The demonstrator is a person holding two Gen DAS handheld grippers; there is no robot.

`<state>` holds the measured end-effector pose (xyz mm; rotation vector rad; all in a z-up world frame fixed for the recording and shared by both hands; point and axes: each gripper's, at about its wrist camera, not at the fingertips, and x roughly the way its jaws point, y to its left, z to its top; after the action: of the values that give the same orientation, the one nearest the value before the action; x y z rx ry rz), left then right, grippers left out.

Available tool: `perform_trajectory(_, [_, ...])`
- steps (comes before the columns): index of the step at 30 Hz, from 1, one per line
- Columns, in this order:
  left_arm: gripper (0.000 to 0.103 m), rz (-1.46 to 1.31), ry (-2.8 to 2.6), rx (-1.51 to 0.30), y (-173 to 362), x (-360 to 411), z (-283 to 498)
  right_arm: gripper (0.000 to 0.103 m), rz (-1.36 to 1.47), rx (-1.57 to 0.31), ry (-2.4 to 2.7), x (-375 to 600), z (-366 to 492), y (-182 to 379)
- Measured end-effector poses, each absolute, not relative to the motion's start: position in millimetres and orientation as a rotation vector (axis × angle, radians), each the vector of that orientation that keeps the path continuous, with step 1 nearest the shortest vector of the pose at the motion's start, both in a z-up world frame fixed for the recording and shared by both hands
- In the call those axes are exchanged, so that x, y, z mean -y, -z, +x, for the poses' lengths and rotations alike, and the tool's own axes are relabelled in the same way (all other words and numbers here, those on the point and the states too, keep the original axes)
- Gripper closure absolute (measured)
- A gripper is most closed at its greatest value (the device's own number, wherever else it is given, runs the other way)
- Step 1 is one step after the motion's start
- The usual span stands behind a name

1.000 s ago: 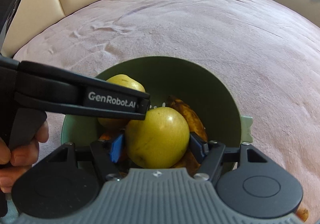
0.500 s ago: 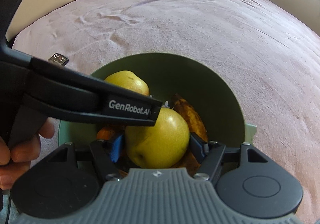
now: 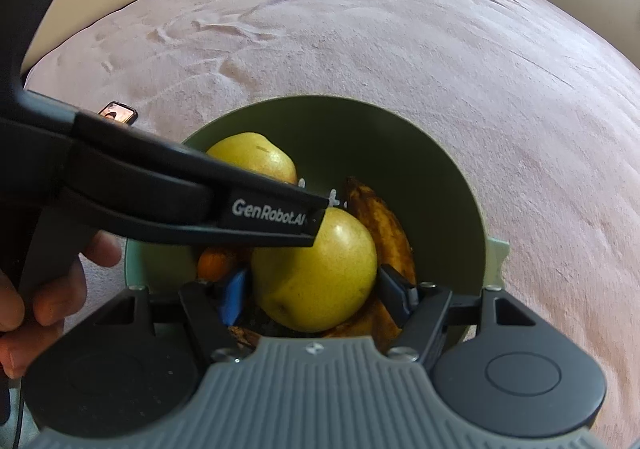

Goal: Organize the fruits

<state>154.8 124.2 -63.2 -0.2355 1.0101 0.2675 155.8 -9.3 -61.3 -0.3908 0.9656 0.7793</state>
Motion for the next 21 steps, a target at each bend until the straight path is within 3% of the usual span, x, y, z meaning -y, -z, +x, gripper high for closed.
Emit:
perform_trajectory(5, [0.016,-0.201,-0.261,-0.986,55.6,-118.1,152.5,0.037,-0.375,-0.983,-0.76,10.9,152.6,61.2])
perform_trajectory(12, [0.016,-0.212,-0.254,-0.937,39.3,-114.9,148.6,0.039,-0.327,-0.991,-0.745,19.2,149.7,54.6])
perform_trajectory(14, [0.016,-0.218,-0.246,-0.933,36.6,-112.5,147.3,0.045,-0.303,-1.008,-0.748,22.9,149.2,56.1])
perform_trajectory(21, [0.016,-0.206,-0.211,-0.926,28.0,-105.1,141.0,0.048,-0.291,-0.994,-0.73,26.8,138.8,52.5])
